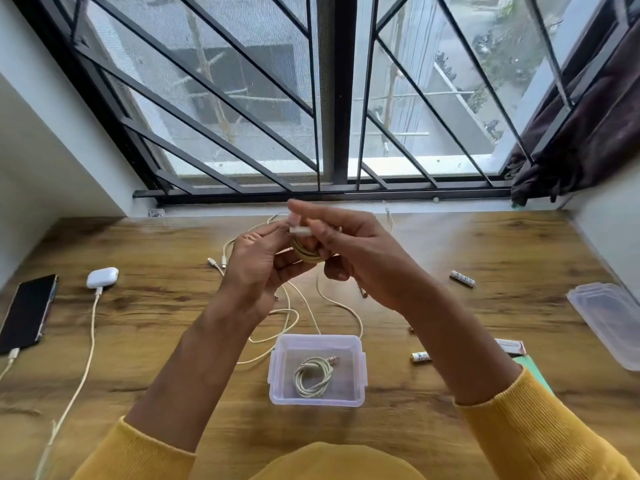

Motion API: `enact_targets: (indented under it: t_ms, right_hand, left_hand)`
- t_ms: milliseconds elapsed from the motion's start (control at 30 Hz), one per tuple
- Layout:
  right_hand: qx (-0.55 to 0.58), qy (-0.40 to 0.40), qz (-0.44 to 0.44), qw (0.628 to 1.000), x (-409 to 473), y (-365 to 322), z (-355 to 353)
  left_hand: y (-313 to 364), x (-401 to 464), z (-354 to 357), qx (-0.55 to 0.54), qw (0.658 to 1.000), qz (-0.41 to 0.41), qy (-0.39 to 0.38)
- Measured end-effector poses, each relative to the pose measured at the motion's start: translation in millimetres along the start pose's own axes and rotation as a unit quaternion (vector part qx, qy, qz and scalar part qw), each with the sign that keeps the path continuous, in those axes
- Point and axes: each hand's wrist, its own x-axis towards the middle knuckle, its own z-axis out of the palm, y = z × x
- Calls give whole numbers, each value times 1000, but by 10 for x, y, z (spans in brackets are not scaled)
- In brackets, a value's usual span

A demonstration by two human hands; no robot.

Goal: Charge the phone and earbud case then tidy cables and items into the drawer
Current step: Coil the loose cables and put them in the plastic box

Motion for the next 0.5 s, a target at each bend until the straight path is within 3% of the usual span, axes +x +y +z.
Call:
enact_targets:
  t_ms: [167,333,433,500]
  right_hand:
    - [-52,95,-19,994,55,44,-15]
    - [-148,246,-47,957,97,198,27]
    - [-195,268,-67,941,96,247,67]
    - [-158,254,-36,954,91,233,69]
  left_hand:
    - [60,5,-49,-13,1000,20,1]
    - [-16,-12,2,40,992,111,35]
    - [-90,-31,46,54,987,145,45]
    - [-119,-32,37,49,987,149,42]
